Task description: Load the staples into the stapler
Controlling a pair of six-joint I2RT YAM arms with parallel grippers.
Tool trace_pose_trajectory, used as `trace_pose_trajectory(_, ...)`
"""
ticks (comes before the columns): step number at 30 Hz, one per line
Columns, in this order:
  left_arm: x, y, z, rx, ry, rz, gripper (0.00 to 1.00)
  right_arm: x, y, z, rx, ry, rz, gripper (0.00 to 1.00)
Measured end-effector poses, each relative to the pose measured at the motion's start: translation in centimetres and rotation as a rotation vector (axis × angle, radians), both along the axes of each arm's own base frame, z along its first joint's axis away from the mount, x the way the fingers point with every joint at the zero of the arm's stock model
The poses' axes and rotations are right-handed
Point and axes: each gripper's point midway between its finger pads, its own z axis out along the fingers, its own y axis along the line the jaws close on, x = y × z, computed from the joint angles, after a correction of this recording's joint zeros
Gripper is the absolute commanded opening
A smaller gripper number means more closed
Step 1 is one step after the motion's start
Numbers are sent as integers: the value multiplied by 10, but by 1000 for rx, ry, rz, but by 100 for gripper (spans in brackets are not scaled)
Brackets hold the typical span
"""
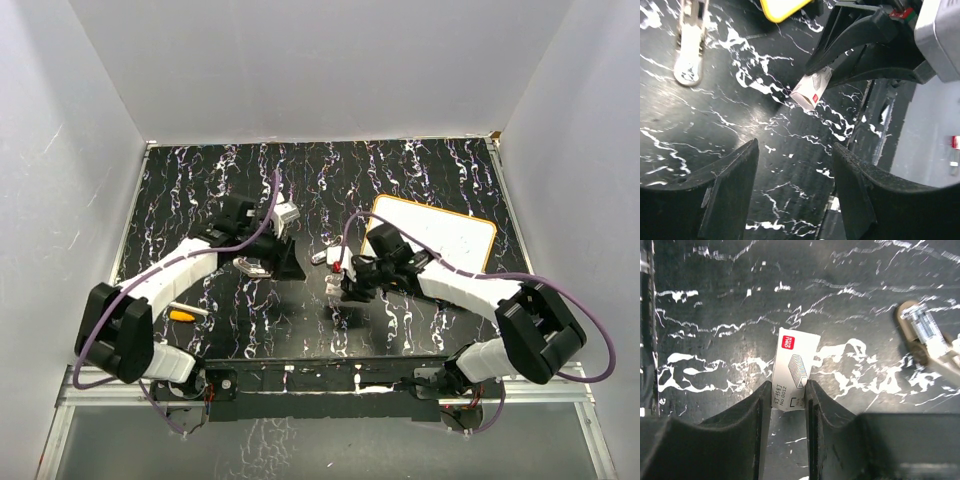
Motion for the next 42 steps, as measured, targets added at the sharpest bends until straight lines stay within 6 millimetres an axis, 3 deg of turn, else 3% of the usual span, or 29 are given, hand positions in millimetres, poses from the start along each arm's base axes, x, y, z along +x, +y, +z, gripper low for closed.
trace_pose_trajectory(5, -14, -8, -38, 18, 224, 72, 53, -10, -10, -28, -24, -1, -6, 31)
trace_pose_trajectory(8, -22, -10, -61, 43, 338, 113, 48, -6, -8, -33, -20, -27, -11, 33)
trace_pose_trajectory(12, -27, -18, -72, 57, 410, 136, 43, -3, 0, -35, -21, -67, -4, 36)
trace_pose_trajectory(20, -18, -23, -83, 97, 459, 219, 42, -4, 7, -56, -89, -61, 10, 45)
trace_pose_trajectory(27, -11, -22, -84, 101, 433, 242, 48, 7, 14, -55, -108, -84, -3, 56)
trace_pose_trajectory(32, -9, -25, -83, 81, 416, 237, 49, 6, 8, -51, -127, -95, -8, 60)
trace_pose_trajectory(39, -19, -33, -83, 13, 487, 206, 48, 3, 2, -26, -103, -139, -9, 61)
trace_pose_trajectory(42, -20, -40, -83, -22, 539, 191, 48, 1, 2, -29, -103, -122, -8, 62)
